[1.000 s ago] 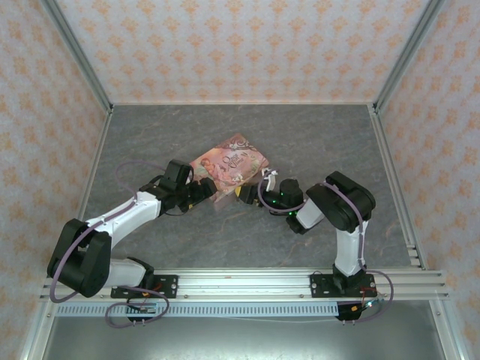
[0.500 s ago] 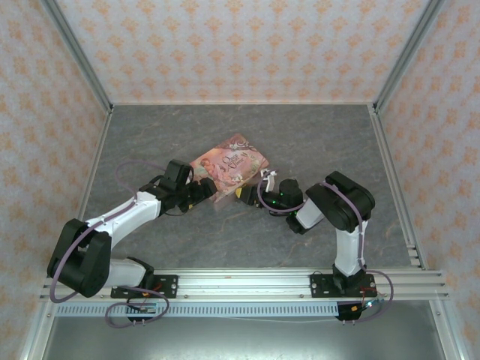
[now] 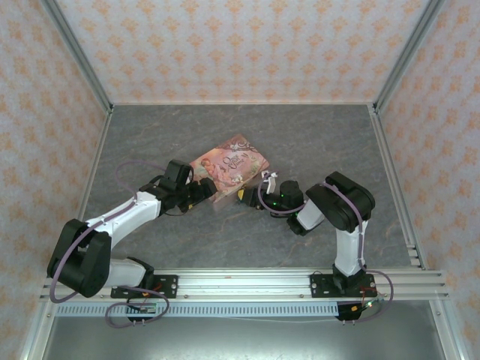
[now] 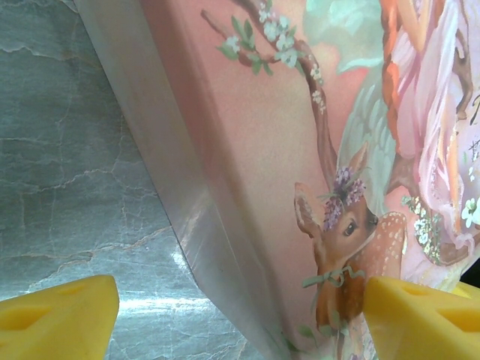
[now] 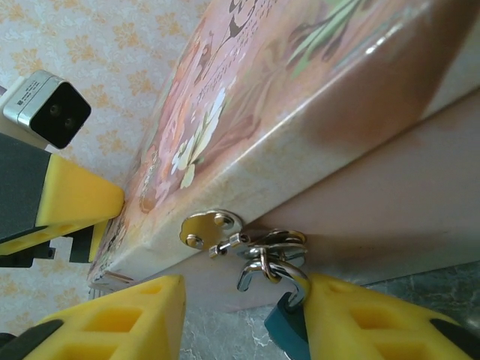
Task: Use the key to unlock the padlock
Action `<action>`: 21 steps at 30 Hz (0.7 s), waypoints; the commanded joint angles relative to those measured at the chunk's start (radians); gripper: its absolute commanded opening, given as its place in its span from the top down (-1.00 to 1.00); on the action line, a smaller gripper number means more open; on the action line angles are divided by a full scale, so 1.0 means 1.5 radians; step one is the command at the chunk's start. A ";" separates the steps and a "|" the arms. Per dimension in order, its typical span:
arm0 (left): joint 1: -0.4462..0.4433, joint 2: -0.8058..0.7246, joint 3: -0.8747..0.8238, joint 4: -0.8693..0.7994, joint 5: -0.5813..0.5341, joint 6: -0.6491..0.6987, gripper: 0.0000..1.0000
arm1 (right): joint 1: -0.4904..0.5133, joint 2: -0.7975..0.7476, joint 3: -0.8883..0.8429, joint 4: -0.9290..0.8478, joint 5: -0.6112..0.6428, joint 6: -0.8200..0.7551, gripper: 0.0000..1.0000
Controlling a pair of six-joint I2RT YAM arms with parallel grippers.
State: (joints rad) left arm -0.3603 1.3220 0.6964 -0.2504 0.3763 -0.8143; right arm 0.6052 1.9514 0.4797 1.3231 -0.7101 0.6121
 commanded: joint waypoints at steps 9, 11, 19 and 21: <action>-0.005 0.005 -0.010 -0.053 -0.028 -0.002 -0.70 | 0.004 -0.027 -0.002 0.036 -0.018 -0.014 0.28; -0.006 0.005 -0.009 -0.053 -0.028 -0.001 -0.70 | 0.004 -0.026 -0.001 0.031 -0.016 -0.015 0.33; -0.006 0.006 -0.007 -0.056 -0.028 0.000 -0.70 | 0.002 -0.025 -0.003 0.019 -0.011 -0.019 0.48; -0.006 0.005 -0.008 -0.056 -0.028 0.000 -0.70 | 0.002 -0.024 -0.004 0.018 -0.011 -0.019 0.55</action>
State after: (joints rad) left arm -0.3603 1.3220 0.6964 -0.2512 0.3744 -0.8143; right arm 0.6014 1.9511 0.4767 1.2922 -0.6952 0.6044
